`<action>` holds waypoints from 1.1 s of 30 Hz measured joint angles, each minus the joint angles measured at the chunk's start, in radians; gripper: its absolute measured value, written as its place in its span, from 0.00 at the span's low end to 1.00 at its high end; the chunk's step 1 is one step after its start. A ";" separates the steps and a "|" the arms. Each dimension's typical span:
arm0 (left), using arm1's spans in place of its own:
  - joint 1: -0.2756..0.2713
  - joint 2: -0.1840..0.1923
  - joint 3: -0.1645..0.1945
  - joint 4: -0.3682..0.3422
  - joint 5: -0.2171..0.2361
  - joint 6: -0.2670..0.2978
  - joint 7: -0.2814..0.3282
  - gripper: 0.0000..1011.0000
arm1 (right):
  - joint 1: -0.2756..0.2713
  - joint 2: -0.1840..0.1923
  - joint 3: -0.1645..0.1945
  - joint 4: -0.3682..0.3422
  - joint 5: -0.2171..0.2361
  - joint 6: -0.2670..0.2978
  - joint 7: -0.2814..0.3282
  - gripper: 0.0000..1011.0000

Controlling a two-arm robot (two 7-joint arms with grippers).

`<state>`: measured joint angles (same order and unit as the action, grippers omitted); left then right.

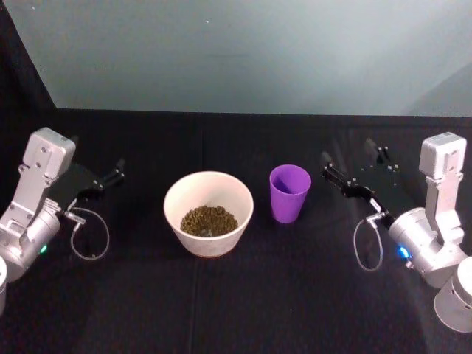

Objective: Pick up the cup and pour the mung beans from the cup into the bowl.

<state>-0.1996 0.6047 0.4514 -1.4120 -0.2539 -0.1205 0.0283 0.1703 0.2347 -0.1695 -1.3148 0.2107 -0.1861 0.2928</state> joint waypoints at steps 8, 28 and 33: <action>0.000 0.000 0.000 0.000 0.000 0.000 0.000 0.99 | 0.002 -0.002 -0.001 0.022 -0.044 0.032 -0.040 0.99; 0.000 0.000 0.000 0.000 0.000 0.000 0.000 0.99 | -0.018 -0.025 0.017 -0.001 -0.117 0.053 -0.108 0.99; 0.000 0.000 0.000 0.000 0.000 0.000 0.000 0.99 | -0.018 -0.025 0.017 -0.001 -0.116 0.053 -0.107 0.99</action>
<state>-0.1995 0.6047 0.4514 -1.4120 -0.2539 -0.1205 0.0283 0.1526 0.2100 -0.1527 -1.3157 0.0948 -0.1336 0.1856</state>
